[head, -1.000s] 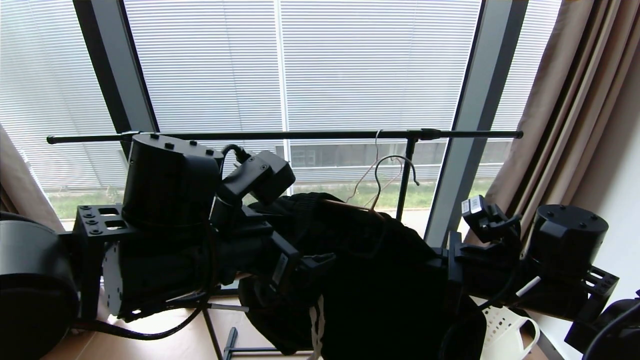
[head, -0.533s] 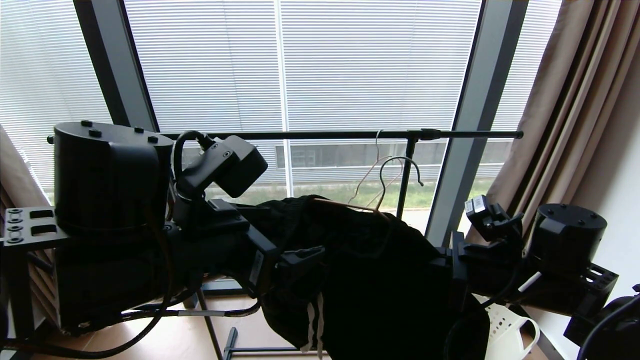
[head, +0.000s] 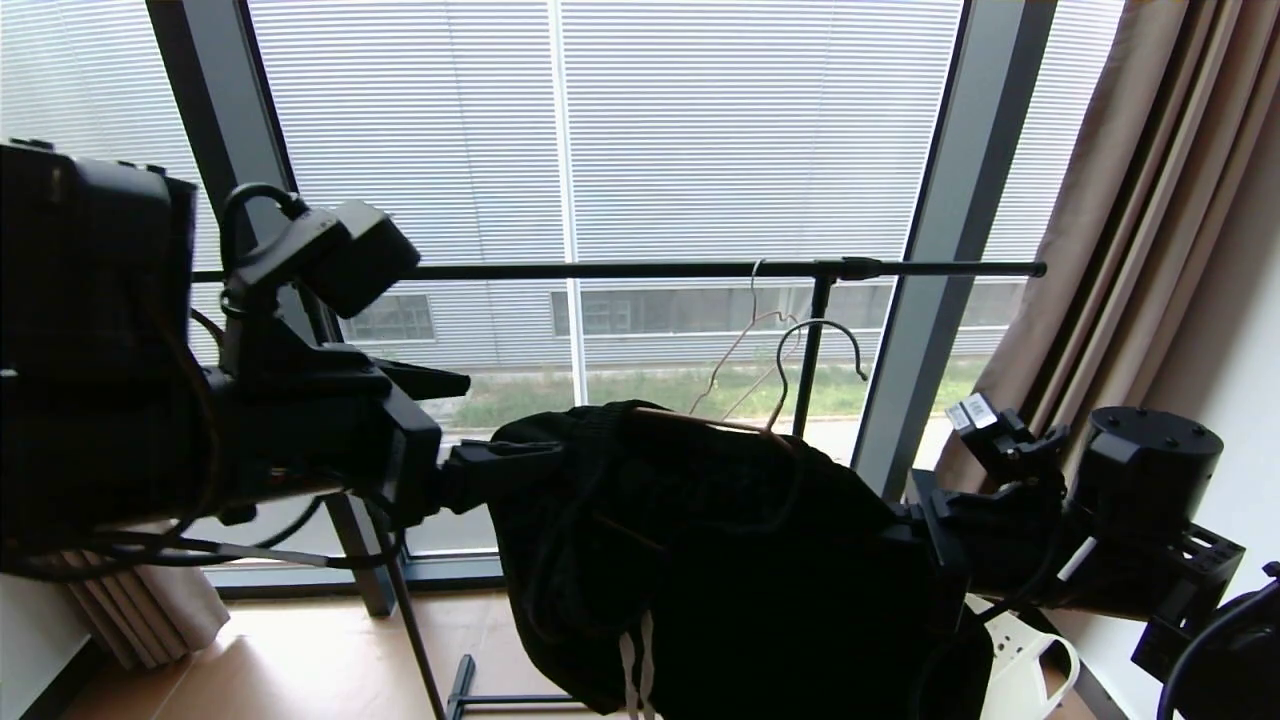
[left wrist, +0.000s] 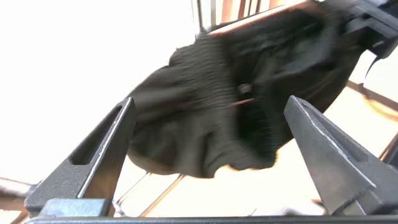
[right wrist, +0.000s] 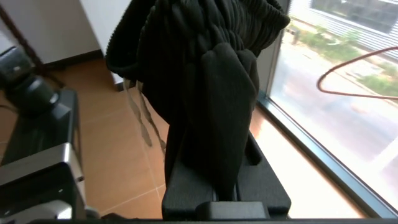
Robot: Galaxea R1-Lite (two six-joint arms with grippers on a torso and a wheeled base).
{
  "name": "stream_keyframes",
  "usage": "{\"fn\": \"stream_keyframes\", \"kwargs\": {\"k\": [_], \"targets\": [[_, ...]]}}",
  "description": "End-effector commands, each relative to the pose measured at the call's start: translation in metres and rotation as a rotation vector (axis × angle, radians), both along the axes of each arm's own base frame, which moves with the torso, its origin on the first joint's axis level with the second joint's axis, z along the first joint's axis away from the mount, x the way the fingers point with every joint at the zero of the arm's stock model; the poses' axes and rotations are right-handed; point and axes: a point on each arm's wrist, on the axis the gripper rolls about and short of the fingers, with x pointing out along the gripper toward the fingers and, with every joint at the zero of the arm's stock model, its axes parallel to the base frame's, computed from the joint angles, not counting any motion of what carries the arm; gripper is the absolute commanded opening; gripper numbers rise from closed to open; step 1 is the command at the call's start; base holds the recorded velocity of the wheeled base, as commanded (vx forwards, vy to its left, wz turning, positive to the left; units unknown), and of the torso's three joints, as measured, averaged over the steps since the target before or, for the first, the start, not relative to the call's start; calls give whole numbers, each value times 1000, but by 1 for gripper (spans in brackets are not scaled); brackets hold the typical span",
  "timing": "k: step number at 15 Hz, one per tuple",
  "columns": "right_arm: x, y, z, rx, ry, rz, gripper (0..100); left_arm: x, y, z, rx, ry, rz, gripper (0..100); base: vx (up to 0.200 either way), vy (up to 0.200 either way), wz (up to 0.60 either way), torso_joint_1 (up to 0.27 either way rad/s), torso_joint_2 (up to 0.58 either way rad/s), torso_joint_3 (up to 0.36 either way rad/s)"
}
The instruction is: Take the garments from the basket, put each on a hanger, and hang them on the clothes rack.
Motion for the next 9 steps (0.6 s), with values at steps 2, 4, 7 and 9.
{"fn": "stream_keyframes", "kwargs": {"k": [2,4,7,9], "targets": [[-3,-9,-2,8,14,33,0,15,58,29,67,-98,-110,100,0,0,0,0,0,0],[-5,-10,-2,9,12,50,0,27,65,18,102,-152,-273,100,0,0,0,0,0,0],[-8,-10,-3,3,4,56,0,49,63,-6,129,-219,-475,100,0,0,0,0,0,0],[-12,-10,-1,4,-14,80,0,47,46,-12,123,-215,-551,100,0,0,0,0,0,0]]}}
